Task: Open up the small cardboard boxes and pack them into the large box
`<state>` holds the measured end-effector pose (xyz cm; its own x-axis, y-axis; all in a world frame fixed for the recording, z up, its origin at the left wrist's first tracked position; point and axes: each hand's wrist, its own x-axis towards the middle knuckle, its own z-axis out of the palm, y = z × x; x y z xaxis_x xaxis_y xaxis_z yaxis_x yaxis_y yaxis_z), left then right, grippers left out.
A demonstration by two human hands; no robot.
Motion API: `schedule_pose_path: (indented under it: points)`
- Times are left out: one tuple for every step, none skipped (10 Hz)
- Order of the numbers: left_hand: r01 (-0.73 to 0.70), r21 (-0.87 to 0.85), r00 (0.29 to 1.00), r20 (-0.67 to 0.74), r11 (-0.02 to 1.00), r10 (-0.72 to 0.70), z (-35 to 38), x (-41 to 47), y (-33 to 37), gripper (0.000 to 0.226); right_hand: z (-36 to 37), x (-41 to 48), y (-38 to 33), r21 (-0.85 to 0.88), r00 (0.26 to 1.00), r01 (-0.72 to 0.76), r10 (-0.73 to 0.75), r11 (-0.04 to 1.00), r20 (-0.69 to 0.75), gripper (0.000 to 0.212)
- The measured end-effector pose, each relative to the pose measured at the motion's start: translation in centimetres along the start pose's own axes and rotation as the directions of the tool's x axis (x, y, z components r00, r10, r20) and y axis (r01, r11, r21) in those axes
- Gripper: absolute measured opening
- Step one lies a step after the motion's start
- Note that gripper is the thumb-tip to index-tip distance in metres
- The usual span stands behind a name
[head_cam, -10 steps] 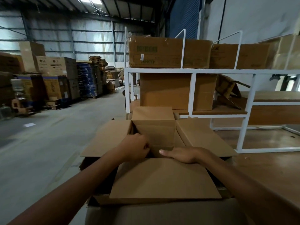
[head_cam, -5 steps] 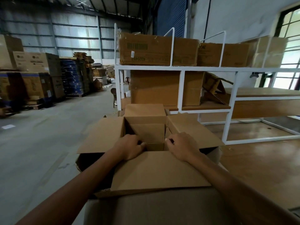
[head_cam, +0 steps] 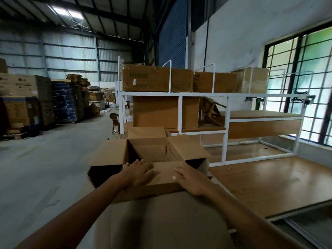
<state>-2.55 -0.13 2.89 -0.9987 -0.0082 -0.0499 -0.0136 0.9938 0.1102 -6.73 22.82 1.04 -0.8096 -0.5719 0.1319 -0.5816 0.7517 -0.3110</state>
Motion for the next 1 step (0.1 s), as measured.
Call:
schedule_pose_path:
  points:
    - [-0.047,-0.072,0.985,-0.168,0.996,0.034,-2.14,-1.82,1.85,0.096,-3.05,-3.53,-1.45,-0.027,0.993,0.045,-0.048,0.999,-0.110,0.052]
